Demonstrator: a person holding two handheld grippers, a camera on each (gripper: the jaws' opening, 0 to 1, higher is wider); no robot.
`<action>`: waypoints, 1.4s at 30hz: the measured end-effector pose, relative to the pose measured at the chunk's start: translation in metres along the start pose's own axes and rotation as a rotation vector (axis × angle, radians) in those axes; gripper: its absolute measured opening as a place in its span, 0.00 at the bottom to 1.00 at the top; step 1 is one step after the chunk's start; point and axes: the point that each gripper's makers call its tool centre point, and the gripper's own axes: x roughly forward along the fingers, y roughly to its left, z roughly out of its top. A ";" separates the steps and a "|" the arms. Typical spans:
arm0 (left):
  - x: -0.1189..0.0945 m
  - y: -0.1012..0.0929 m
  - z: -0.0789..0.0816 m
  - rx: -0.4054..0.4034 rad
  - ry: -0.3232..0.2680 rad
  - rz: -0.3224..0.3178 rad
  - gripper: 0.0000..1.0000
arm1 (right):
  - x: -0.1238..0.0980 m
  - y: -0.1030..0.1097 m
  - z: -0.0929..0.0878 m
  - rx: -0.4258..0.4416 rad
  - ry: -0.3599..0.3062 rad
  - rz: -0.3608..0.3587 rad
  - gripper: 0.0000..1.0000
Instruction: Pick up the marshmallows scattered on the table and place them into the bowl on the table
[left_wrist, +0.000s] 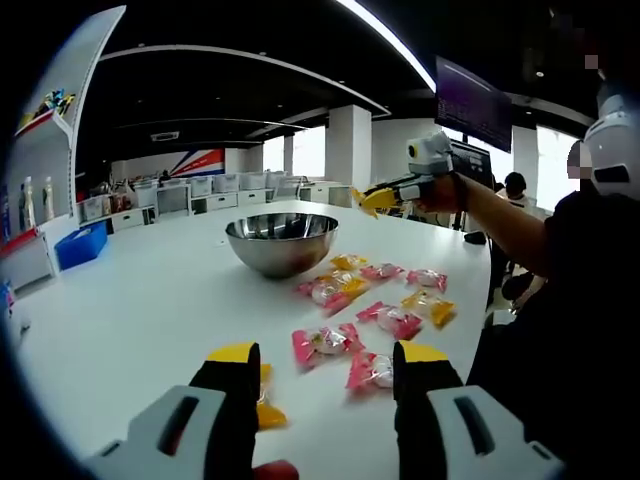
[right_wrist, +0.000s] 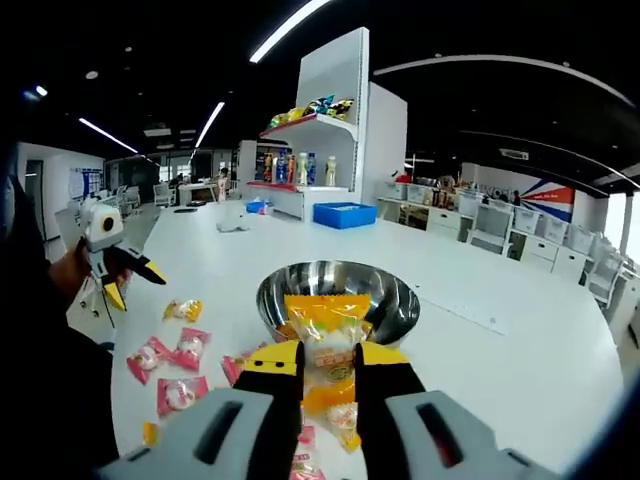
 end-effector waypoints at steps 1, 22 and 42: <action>0.000 -0.001 0.000 0.000 0.001 -0.002 0.54 | 0.003 0.000 0.000 0.000 0.003 0.001 0.20; 0.001 -0.002 -0.004 -0.007 0.000 -0.011 0.54 | 0.059 -0.011 -0.003 -0.013 0.064 -0.028 0.20; -0.002 -0.001 -0.004 -0.010 -0.002 -0.007 0.54 | 0.087 -0.006 0.009 -0.024 0.058 -0.021 0.20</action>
